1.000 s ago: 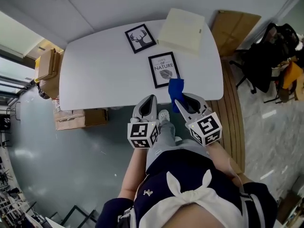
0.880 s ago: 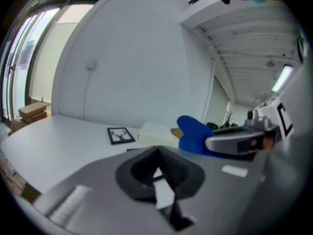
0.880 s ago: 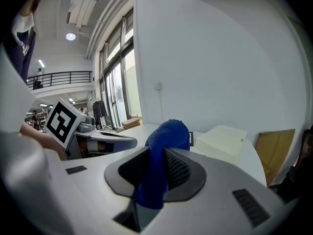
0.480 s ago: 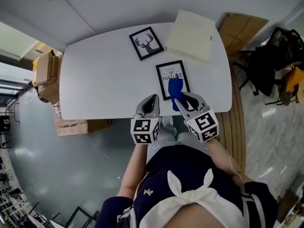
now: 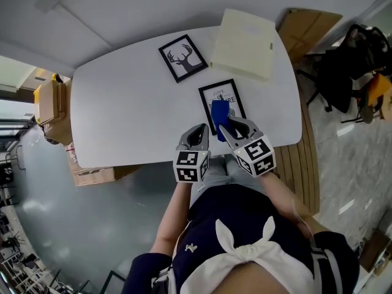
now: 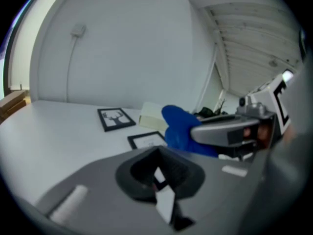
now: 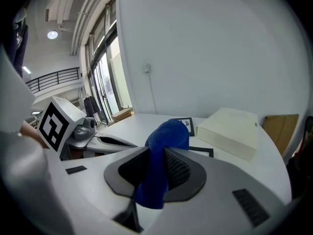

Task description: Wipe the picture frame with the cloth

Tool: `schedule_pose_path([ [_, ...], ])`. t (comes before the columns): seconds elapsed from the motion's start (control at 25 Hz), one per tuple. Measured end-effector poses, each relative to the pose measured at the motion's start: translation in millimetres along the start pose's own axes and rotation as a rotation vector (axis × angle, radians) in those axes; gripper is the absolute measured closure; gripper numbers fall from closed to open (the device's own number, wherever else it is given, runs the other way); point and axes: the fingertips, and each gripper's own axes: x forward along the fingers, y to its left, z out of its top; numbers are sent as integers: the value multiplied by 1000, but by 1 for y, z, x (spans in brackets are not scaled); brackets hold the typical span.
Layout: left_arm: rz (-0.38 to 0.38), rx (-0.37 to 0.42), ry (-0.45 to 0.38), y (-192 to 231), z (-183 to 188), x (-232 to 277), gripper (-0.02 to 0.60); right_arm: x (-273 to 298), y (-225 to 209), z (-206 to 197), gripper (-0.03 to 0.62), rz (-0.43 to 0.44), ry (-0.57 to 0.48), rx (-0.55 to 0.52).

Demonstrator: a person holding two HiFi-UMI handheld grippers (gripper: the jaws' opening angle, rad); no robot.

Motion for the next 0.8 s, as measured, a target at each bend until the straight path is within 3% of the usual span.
schedule_pose_path([
  [0.36, -23, -8, 75, 7, -19, 26, 581, 32, -17, -24, 511, 23, 78, 113],
  [0.8, -41, -12, 170, 5, -52, 48, 581, 60, -24, -62, 511, 34, 210, 93],
])
